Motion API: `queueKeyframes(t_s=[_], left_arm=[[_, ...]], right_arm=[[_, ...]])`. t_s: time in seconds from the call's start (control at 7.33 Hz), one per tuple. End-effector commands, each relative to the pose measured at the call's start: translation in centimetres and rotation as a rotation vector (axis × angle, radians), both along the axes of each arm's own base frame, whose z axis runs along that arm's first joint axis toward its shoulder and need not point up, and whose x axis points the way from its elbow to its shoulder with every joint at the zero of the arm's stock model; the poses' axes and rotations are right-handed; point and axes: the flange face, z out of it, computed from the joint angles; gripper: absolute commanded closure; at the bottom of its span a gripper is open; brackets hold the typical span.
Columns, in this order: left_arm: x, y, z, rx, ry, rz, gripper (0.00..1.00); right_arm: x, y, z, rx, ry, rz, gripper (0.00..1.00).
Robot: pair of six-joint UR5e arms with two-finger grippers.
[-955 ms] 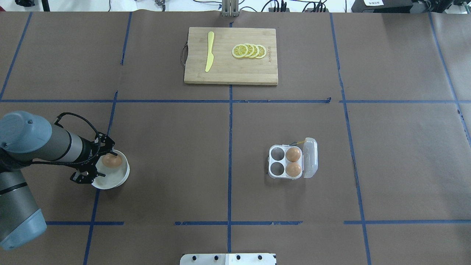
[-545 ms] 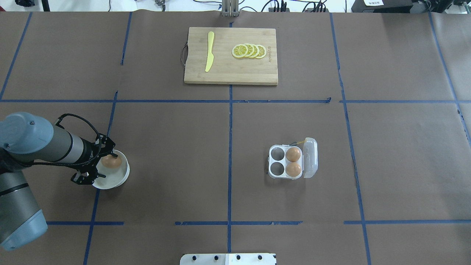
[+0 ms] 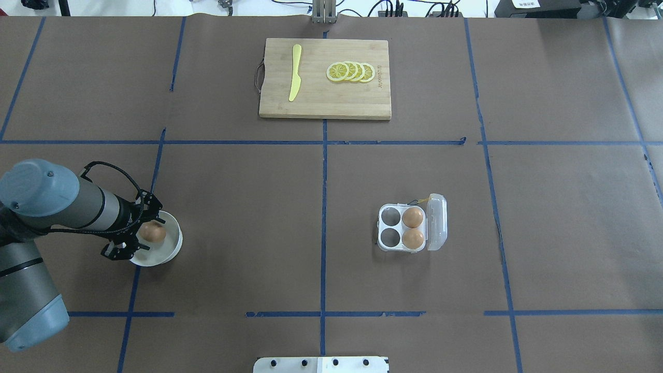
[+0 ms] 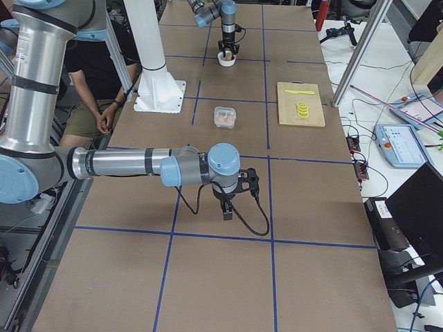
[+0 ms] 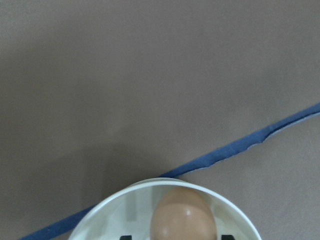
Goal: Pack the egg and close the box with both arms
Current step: 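Lower the left gripper into the bowl and close on the brown egg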
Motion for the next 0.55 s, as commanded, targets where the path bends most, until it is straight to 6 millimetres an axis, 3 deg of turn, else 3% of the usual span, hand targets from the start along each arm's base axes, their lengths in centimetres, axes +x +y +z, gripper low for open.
queueKeyframes(t_s=[0.0, 0.41], left_arm=[[0.01, 0.00, -0.04, 0.003, 0.000, 0.002, 0.36], [0.22, 0.15, 0.33, -0.001, -0.005, 0.007, 0.38]], right_arm=[[0.00, 0.03, 0.02, -0.001, 0.000, 0.000, 0.00], [0.00, 0.03, 0.10, -0.003, 0.000, 0.001, 0.00]])
